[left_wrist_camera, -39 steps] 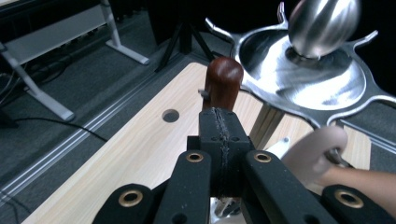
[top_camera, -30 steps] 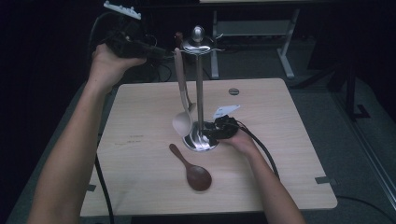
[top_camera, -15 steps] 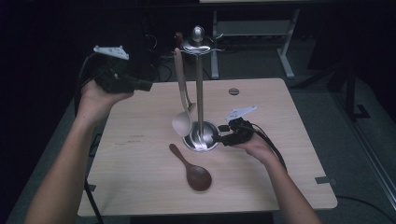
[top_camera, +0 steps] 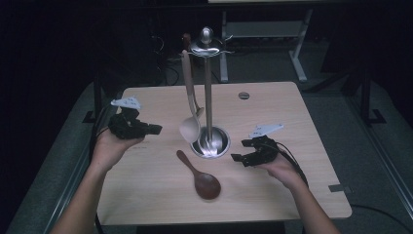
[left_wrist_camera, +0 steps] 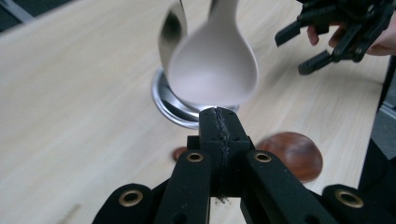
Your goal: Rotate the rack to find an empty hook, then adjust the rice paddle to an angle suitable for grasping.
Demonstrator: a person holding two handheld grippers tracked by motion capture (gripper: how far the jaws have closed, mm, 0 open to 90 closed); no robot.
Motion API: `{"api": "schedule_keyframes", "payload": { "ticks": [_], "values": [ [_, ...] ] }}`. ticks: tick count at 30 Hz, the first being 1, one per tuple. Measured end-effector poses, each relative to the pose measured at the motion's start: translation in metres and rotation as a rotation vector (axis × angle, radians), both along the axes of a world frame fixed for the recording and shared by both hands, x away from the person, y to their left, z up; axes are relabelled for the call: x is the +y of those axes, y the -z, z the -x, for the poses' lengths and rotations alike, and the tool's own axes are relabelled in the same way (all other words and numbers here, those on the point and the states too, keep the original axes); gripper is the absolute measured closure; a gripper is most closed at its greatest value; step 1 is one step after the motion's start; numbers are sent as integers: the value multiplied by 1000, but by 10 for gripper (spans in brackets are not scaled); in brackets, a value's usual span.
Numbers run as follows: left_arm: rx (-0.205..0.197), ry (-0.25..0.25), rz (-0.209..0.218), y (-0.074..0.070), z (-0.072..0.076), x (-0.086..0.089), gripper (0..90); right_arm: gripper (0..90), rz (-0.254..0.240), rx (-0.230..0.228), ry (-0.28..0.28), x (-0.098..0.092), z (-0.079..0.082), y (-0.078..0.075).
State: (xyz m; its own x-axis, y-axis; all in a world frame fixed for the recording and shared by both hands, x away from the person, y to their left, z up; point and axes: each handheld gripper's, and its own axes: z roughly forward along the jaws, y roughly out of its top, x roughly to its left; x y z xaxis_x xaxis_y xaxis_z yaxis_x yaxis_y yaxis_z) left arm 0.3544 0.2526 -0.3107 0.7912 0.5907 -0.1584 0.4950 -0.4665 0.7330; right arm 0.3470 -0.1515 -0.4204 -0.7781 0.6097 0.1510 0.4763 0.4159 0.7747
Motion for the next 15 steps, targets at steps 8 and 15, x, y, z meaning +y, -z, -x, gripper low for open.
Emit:
{"api": "schedule_keyframes", "payload": {
  "ticks": [8, 15],
  "values": [
    [38, 42, -22, 35, 15, -17, 900, 202, 22, 19, 45, -13, 16, 7],
    [52, 104, -34, 55, 24, -50, 900, 171, 23, 27, 63, -17, 32, 10]
  ]
}}
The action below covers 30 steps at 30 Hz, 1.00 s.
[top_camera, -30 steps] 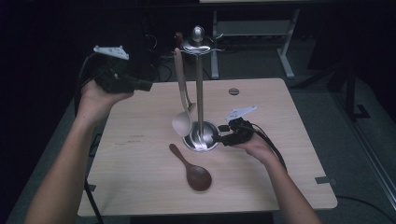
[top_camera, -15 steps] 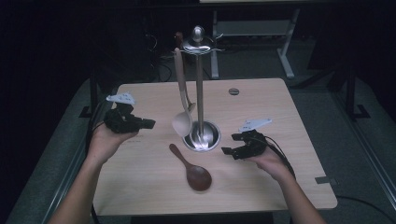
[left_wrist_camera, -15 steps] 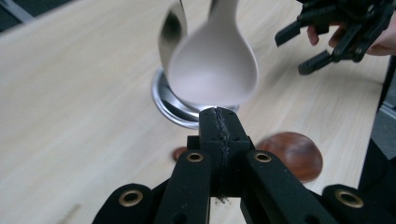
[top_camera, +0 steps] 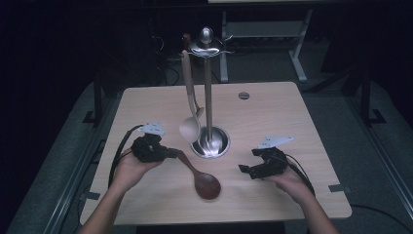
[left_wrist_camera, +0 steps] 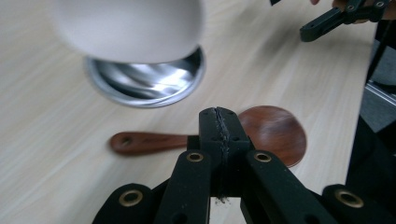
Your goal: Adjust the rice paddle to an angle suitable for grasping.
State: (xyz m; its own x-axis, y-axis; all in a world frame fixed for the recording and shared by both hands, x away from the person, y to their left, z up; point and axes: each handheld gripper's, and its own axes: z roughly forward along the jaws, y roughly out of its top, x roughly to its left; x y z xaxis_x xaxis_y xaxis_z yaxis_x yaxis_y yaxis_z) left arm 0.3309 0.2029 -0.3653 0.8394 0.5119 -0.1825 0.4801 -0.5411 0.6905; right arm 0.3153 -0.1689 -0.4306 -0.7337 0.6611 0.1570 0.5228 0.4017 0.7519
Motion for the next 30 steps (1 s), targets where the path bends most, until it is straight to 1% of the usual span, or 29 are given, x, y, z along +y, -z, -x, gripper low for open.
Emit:
{"api": "schedule_keyframes", "payload": {
  "ticks": [1, 2, 3, 4, 5, 6, 7, 8, 9, 10, 11, 15, 16, 17, 19, 20, 21, 23, 25, 28, 29, 30],
  "values": [
    [-3, 10, 2, 2, 1, -5, 900, 170, 4, -9, -1, -2, 3, 2],
    [-7, 29, -2, 4, 1, -11, 900, 170, 0, -11, 7, -4, 6, 3],
    [-5, 39, -2, 7, 3, -17, 900, 167, -8, -17, 8, -6, 8, 5],
    [-9, 62, -18, 9, 3, -22, 900, 163, -13, -18, 9, -7, 9, 7],
    [-9, 72, -12, 12, 5, -29, 900, 163, -12, -23, 14, -8, 10, 8],
    [-7, 77, -9, 14, 6, -34, 900, 162, -26, -15, 24, -8, 10, 9],
    [-6, 88, -6, 17, 6, -39, 900, 159, -28, -17, 26, -8, 10, 10],
    [-4, 94, -6, 20, 7, -46, 900, 159, -22, -18, 33, -7, 9, 10],
    [6, 105, -9, 24, 7, -54, 900, 158, -10, -21, 32, -7, 9, 11],
    [9, 115, -11, 26, 7, -58, 900, 156, -4, -19, 27, -6, 9, 13],
    [11, 123, -5, 29, 7, -65, 900, 155, -4, -18, 29, -5, 9, 13],
    [20, 160, -22, 40, 6, -92, 900, 155, 9, -23, 25, -4, 8, 15],
    [28, 156, -10, 43, 7, -98, 900, 156, 6, -22, 27, -4, 7, 15],
    [37, 170, -12, 47, 6, -106, 900, 157, 4, -22, 28, -4, 7, 14],
    [56, 181, -20, 54, 7, -116, 900, 157, 8, -28, 39, -4, 6, 14],
    [55, 192, -28, 57, 6, -119, 900, 157, 10, -32, 38, -4, 6, 15],
    [67, 192, -32, 61, 6, -122, 900, 158, 10, -31, 36, -5, 6, 15],
    [87, 199, -57, 72, 7, -127, 900, 158, 13, -34, 35, -6, 7, 14],
    [107, 195, -59, 78, 9, -130, 900, 159, 16, -40, 37, -8, 7, 14],
    [121, 209, -82, 83, 13, -130, 900, 160, 4, -41, 46, -9, 6, 13],
    [121, 212, -90, 84, 14, -130, 900, 160, 1, -43, 47, -10, 5, 13],
    [123, 207, -88, 84, 15, -130, 900, 160, 0, -41, 47, -10, 5, 12]
  ]
}}
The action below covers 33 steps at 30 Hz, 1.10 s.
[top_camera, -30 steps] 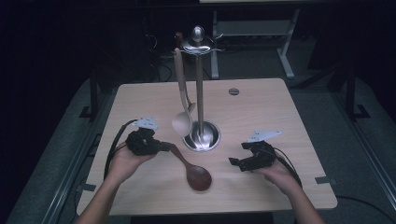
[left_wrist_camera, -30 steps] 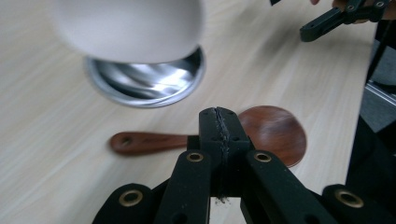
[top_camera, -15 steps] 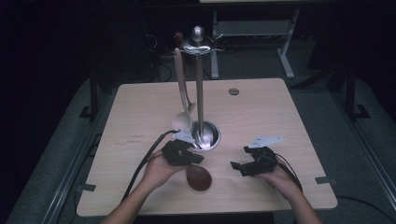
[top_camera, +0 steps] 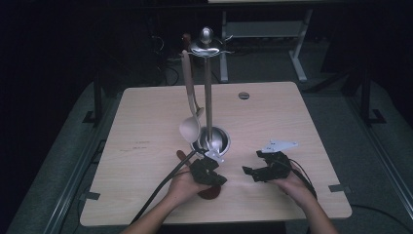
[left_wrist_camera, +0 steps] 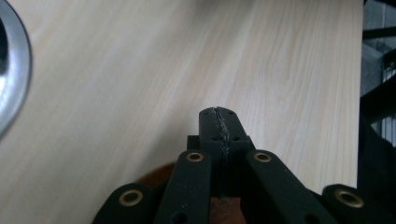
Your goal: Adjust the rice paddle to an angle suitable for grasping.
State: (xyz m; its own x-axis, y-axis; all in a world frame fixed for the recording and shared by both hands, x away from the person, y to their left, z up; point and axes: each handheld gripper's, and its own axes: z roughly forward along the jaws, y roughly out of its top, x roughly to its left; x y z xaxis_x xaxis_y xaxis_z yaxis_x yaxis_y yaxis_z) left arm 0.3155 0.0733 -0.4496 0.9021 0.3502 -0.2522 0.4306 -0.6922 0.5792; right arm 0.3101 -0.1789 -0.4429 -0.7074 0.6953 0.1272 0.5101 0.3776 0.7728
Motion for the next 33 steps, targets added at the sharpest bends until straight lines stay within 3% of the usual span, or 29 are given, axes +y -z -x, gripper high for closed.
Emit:
{"api": "schedule_keyframes", "payload": {
  "ticks": [8, 14, 15, 29, 33],
  "values": [
    [-8, 11, -43, -4, 10, 14, 900, 160, -8, 6, -4, 2, 0, 0],
    [-6, -16, -55, -6, 21, 39, 900, 160, -10, 7, -1, 2, 0, 0],
    [-11, -11, -76, -7, 22, 45, 900, 160, -8, 6, -2, 2, 0, 0],
    [-4, -146, -124, -7, 37, 123, 900, 160, -6, 11, -1, 5, -2, 1],
    [-23, -174, -156, -8, 36, 143, 900, 158, 11, 7, 3, 5, -3, 1]
  ]
}}
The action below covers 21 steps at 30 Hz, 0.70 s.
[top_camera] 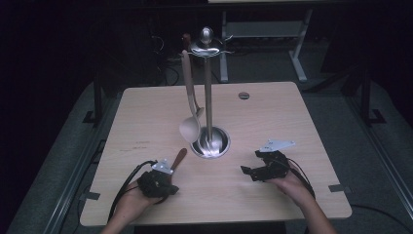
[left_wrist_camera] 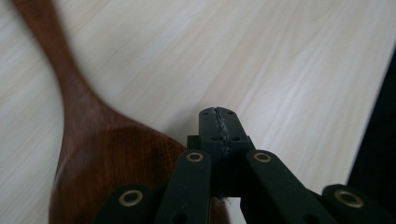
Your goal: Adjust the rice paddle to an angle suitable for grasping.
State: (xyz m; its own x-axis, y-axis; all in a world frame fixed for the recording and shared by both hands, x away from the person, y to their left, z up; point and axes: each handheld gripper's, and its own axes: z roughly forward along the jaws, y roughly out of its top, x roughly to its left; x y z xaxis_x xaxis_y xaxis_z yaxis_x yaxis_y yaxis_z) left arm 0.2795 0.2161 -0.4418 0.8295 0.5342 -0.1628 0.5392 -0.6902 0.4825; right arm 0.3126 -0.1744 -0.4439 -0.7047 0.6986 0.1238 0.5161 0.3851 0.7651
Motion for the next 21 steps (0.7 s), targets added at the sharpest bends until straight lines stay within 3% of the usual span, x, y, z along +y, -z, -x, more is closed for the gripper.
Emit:
{"api": "schedule_keyframes", "payload": {
  "ticks": [2, 4, 5, 6, 7, 9, 12, 17, 18, 19, 21],
  "values": [
    [-7, -41, 8, 1, 0, 6, 900, 144, 20, 13, 3, 0, -1, 0],
    [-15, -44, -8, 1, -1, 13, 900, 135, 44, 14, 3, 0, -1, 0],
    [-10, -70, 14, 2, 0, 13, 900, 133, 55, 14, 5, 1, 0, 0],
    [-12, -53, 1, 1, -1, 15, 900, 130, 59, 12, 1, 1, 0, 0],
    [-14, -77, 26, 1, 0, 14, 900, 128, 56, 20, 5, 1, 0, 0],
    [-8, -58, 21, -3, -2, 17, 900, 129, 65, 12, -4, 2, 0, 0],
    [-6, -89, 48, -10, -6, 18, 900, 130, 76, 15, 2, 3, 3, 0],
    [0, -138, 12, -24, -26, 20, 804, 132, 69, 35, 15, 2, 7, -1],
    [9, -144, -9, -26, -31, 19, 787, 132, 70, 36, 18, 2, 7, -1],
    [-8, -143, -31, -28, -35, 17, 779, 132, 69, 34, 21, 1, 7, -1],
    [2, -173, -45, -29, -45, 13, 755, 132, 65, 30, 34, 0, 6, -1]
  ]
}}
